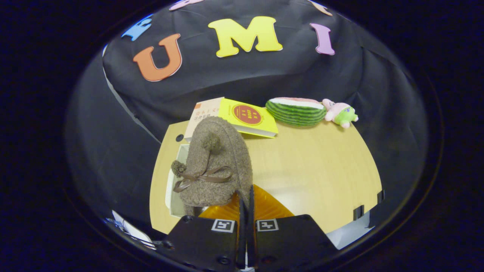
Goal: Open the storage box then place both shoes into the box .Put the left shoe in first, then the right shoe, with the right side of both shoes facing outward in a uniform manner.
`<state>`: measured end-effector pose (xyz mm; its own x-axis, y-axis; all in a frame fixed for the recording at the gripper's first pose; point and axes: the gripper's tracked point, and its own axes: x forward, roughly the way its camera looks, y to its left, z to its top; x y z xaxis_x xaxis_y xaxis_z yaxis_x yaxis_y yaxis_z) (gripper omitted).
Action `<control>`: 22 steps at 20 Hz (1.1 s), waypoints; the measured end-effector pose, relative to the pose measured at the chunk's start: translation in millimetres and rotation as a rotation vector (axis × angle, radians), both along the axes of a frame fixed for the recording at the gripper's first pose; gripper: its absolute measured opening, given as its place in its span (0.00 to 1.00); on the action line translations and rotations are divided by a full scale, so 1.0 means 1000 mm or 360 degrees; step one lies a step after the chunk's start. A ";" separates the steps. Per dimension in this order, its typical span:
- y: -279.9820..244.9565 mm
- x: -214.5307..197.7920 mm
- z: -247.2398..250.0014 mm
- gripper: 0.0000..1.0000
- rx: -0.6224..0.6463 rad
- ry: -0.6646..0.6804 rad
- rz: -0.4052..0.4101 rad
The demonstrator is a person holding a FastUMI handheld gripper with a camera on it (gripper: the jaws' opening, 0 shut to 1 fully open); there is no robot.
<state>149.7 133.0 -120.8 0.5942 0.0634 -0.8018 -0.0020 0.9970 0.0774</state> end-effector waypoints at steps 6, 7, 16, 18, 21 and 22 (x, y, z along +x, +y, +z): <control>0.046 0.017 -0.040 0.08 0.0041 -0.0007 0.0006; 0.050 0.019 -0.048 0.08 0.0034 0.0001 0.0009; 0.049 0.047 -0.077 0.11 -0.0068 -0.0146 -0.0002; 0.052 0.049 -0.080 0.12 -0.0063 -0.0180 0.0026; 0.056 0.048 -0.083 0.12 0.0021 -0.0201 0.0023; 0.055 0.049 -0.082 0.26 0.0033 -0.0224 0.0013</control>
<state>198.6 187.9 -202.5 0.6999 0.0844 -0.7093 -0.0222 0.9951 0.0965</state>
